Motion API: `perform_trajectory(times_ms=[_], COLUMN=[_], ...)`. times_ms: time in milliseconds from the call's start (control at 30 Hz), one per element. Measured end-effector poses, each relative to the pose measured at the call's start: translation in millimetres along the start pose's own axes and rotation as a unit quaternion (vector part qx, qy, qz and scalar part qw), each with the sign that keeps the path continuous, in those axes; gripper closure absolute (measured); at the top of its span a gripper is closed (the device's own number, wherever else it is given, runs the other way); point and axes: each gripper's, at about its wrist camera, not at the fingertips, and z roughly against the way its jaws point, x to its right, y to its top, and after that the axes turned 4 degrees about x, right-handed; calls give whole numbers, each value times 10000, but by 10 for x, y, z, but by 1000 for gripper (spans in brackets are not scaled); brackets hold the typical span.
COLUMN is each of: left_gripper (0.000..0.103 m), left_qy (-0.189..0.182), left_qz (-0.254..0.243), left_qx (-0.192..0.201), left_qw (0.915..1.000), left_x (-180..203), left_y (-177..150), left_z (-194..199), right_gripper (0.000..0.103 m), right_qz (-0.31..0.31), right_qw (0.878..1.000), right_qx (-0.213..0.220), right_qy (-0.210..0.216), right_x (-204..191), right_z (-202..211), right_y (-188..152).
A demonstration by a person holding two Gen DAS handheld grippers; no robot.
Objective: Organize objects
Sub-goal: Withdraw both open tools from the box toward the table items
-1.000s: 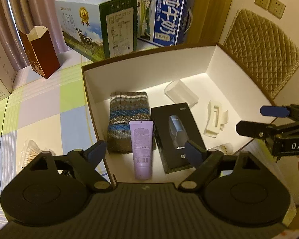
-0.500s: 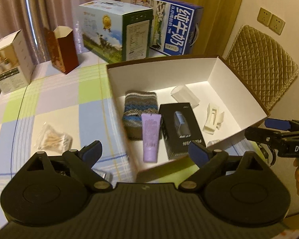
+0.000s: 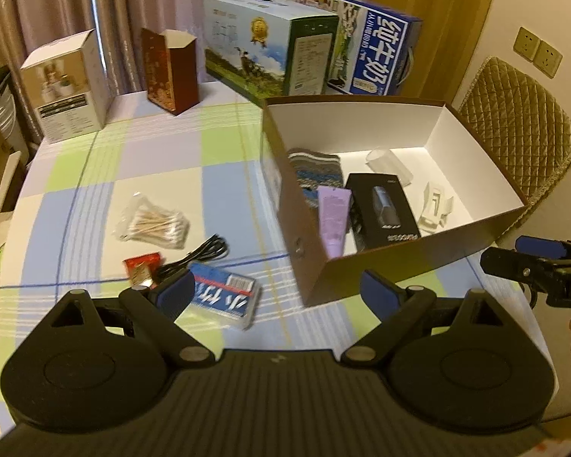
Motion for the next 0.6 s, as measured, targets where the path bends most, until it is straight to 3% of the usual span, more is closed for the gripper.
perform_trajectory(times_ms=[500,600], left_gripper=[12,12], left_qy=[481,614], left_qz=[390,417], left_qx=[-364,-399], left_qw=[9974,9964], left_x=[-880,-1033], left_y=[-551,-608], left_z=[226,220], right_gripper=[3,8], right_qz=[468,546], right_qw=[9966,9961], right_qx=[-451,-463], right_qy=[513,518], right_x=[-1017,-1193], right_z=[-376,-492], right_y=[-501,-581])
